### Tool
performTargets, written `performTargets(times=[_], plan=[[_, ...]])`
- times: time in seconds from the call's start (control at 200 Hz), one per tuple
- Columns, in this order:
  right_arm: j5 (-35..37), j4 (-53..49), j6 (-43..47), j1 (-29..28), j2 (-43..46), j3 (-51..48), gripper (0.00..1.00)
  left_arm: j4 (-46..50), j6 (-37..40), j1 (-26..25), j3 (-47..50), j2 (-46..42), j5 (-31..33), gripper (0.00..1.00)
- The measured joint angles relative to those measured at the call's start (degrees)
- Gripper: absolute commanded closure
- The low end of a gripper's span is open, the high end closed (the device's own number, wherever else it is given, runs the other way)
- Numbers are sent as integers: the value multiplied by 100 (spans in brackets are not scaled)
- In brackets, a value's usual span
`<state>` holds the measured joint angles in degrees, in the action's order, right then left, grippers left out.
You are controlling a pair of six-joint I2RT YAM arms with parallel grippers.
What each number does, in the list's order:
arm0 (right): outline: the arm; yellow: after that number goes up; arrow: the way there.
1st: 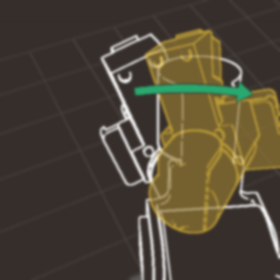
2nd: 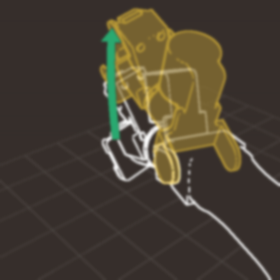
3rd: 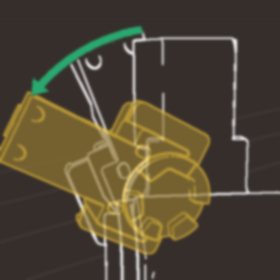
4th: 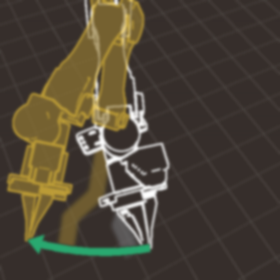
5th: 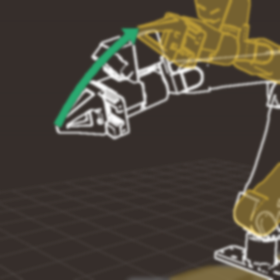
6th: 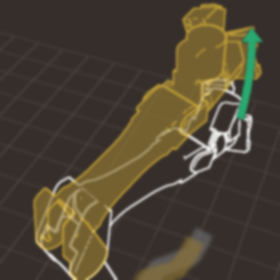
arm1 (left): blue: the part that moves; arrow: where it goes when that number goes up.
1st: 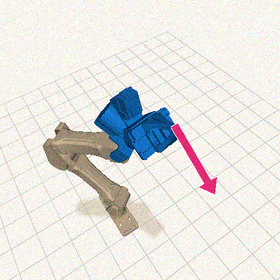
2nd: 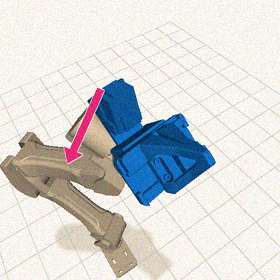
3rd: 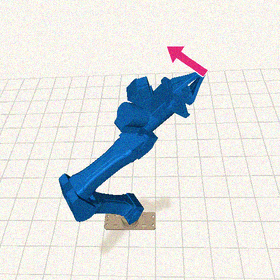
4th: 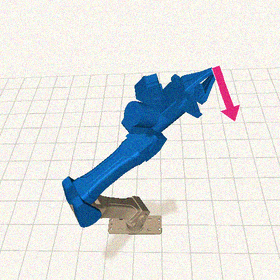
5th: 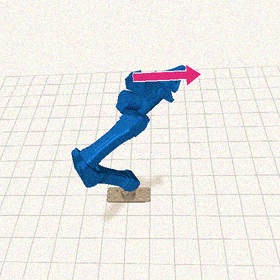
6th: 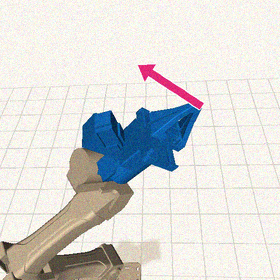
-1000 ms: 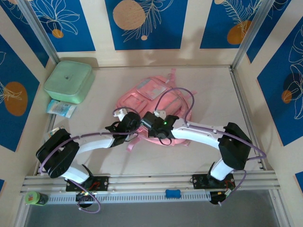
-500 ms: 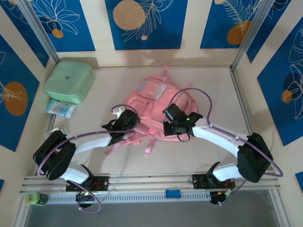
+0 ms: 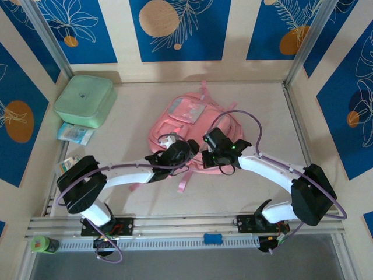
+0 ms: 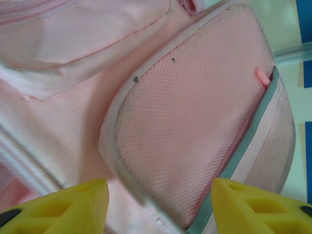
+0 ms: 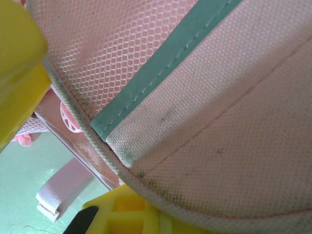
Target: Pack books, pencil case, and school supplies into a backpack
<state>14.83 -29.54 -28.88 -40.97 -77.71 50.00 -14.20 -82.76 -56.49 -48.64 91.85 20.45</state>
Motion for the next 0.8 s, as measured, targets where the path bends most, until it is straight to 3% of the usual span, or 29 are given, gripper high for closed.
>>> performTargets(times=[0.26, 0.445, 0.565, 0.65, 0.8], plan=[[-7, 85, -2, 31, 0, -63, 100, -50, -691, -223, -142, 409, 457, 57], [22, 120, -2, 28, -15, -87, 100, 20, -966, -269, -356, 662, 859, 73], [105, 107, 0, 15, -63, -81, 100, 90, -1104, -269, -446, 793, 1025, 84], [160, 17, -2, -7, -136, -55, 100, 83, -1156, -280, -450, 852, 1117, 100], [341, -192, -2, -39, -269, 164, 100, -11, -1126, -238, -446, 870, 1139, 100]])
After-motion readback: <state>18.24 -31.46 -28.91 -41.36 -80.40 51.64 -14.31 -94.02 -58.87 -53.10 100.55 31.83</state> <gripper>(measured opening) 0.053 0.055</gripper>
